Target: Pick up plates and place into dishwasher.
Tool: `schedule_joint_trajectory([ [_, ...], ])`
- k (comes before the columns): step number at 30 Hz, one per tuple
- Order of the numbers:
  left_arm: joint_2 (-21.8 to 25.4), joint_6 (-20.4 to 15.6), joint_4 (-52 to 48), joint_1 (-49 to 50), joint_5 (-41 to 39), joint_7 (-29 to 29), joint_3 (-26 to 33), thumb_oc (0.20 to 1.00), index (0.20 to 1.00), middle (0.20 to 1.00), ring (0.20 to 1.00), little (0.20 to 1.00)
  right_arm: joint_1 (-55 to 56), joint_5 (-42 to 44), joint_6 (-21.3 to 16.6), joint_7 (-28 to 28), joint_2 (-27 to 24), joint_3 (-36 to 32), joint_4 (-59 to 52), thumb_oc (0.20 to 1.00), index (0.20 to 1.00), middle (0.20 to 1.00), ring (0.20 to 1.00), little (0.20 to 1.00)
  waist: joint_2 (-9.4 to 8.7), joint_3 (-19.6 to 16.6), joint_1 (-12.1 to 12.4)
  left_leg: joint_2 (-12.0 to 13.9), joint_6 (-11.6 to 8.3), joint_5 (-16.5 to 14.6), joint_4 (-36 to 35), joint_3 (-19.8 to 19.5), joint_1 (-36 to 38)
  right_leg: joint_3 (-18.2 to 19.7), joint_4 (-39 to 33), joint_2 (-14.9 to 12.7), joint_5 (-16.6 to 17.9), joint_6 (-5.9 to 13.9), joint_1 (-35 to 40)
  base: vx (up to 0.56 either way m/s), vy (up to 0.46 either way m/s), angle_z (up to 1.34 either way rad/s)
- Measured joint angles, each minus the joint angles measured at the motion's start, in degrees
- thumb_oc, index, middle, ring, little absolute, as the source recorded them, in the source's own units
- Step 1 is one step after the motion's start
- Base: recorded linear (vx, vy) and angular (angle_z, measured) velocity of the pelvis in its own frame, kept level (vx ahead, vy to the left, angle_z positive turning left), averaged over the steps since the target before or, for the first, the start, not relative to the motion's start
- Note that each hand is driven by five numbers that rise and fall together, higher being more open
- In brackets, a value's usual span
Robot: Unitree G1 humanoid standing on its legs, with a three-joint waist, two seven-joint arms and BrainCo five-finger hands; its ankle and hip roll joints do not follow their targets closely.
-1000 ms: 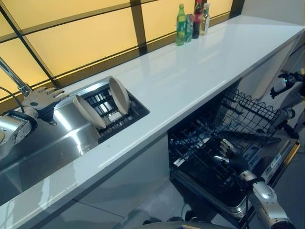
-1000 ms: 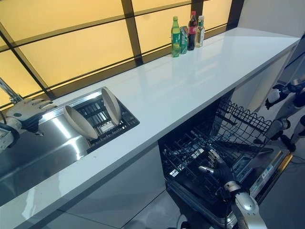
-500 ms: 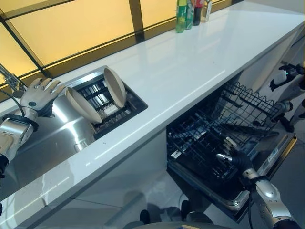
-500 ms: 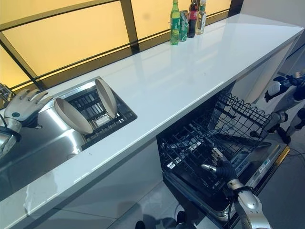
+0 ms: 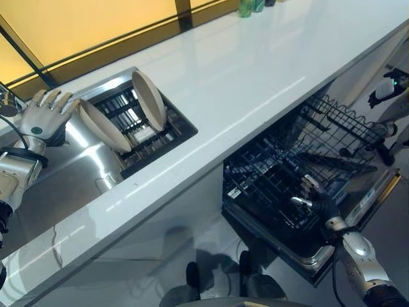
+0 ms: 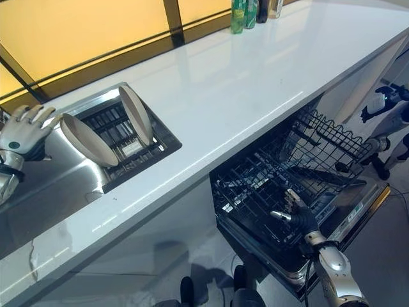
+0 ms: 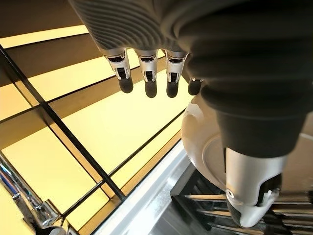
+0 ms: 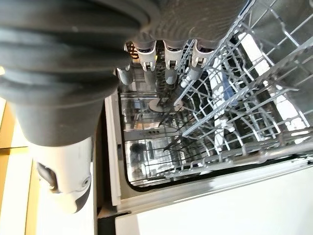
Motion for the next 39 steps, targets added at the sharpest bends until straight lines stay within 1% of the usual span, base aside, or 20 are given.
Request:
schedule_joint_trajectory([
  [3, 0.0, 0.9, 0.6, -2.1, 0.6, 1.0, 0.0, 1.0, 1.0, 1.0, 1.0, 1.0, -0.4, 0.5, -0.7, -1.0, -0.7, 0.0, 0.0, 1.0, 1.0, 1.0, 1.0, 1.0, -0.39, 1.2, 0.1, 0.0, -0.05, 0.3, 0.0, 0.0, -1.0, 0.0, 0.0, 0.0, 0.3, -0.03, -1.0, -0.06, 0.006, 0.0],
  [9, -0.2, 2.8, 0.7, -4.3, 1.0, 1.7, -0.2, 1.0, 1.0, 1.0, 1.0, 1.0, -2.7, 0.5, -0.7, -2.0, -1.0, 0.0, 0.0, 1.0, 1.0, 1.0, 1.0, 1.0, -0.65, 2.4, -0.5, 0.0, 0.01, 0.5, 0.0, 0.0, -1.7, 0.0, 0.0, 0.0, 0.5, -0.08, -1.7, -0.02, 0.002, 0.0],
  [15, -0.3, 6.1, 0.8, -4.2, 0.7, 1.5, -0.2, 1.0, 1.0, 1.0, 1.0, 1.0, -2.9, 0.5, -0.7, -2.2, -1.0, 0.0, 0.0, 1.0, 1.0, 1.0, 1.0, 1.0, -0.76, 2.8, -0.9, 0.1, -0.03, 0.5, 0.0, 0.0, -1.7, 0.0, 0.0, 0.1, 0.5, -0.07, -1.7, 0.0, 0.0, 0.0],
  [20, -2.5, 9.9, 1.6, -4.2, -2.0, 1.3, -0.1, 1.0, 1.0, 1.0, 1.0, 1.0, -2.9, 0.5, -1.0, -2.1, -1.0, 0.0, 0.0, 1.0, 1.0, 1.0, 1.0, 1.0, -0.88, 2.9, -1.0, 0.1, -0.01, 0.5, 0.0, 0.0, -1.6, -0.1, 0.0, 0.1, 0.6, -0.28, -1.5, 0.0, 0.0, 0.0],
  [25, -3.2, 12.9, 2.1, -4.2, -3.8, 0.6, 0.1, 1.0, 1.0, 1.0, 1.0, 1.0, -3.2, 0.4, -1.3, -2.2, -0.7, 0.0, 0.0, 1.0, 1.0, 1.0, 1.0, 1.0, -0.89, 2.9, -0.9, 0.1, 0.03, 0.5, 0.0, -0.1, -1.2, -0.2, 0.0, 0.2, 0.6, -0.29, -1.1, 0.0, 0.0, 0.0],
  [31, -3.2, 12.9, 1.3, -4.2, -3.4, -0.2, 0.5, 1.0, 1.0, 1.0, 1.0, 1.0, -3.2, 0.4, -1.3, -2.2, -0.6, 0.0, 0.0, 1.0, 1.0, 1.0, 1.0, 1.0, -0.93, 2.8, -1.0, 0.1, -0.02, 0.5, 0.0, -0.4, -0.5, -0.3, 0.0, 0.1, 0.5, -0.14, -0.3, 0.0, 0.0, 0.0],
  [37, -3.2, 12.8, 0.6, -4.1, -3.5, -0.4, 0.7, 1.0, 1.0, 1.0, 1.0, 1.0, -3.2, 0.4, -1.3, -2.0, 0.7, 0.0, 0.0, 1.0, 1.0, 1.0, 1.0, 1.0, -1.16, 2.7, -0.9, 0.1, -0.03, 0.7, 0.0, -0.7, -0.3, -0.3, 0.0, 0.1, 0.6, -0.3, -0.1, 0.0, 0.0, 0.0],
  [39, -3.2, 12.1, 0.4, -4.0, -3.2, -0.4, 0.8, 1.0, 1.0, 1.0, 1.0, 1.0, -3.2, 0.4, -1.3, -1.9, 1.1, 0.0, 0.0, 1.0, 1.0, 1.0, 1.0, 1.0, -1.19, 2.7, -1.0, 0.1, -0.03, 0.7, 0.0, -0.7, 0.0, -0.3, 0.0, 0.1, 0.7, -0.41, 0.3, 0.0, 0.0, 0.0],
])
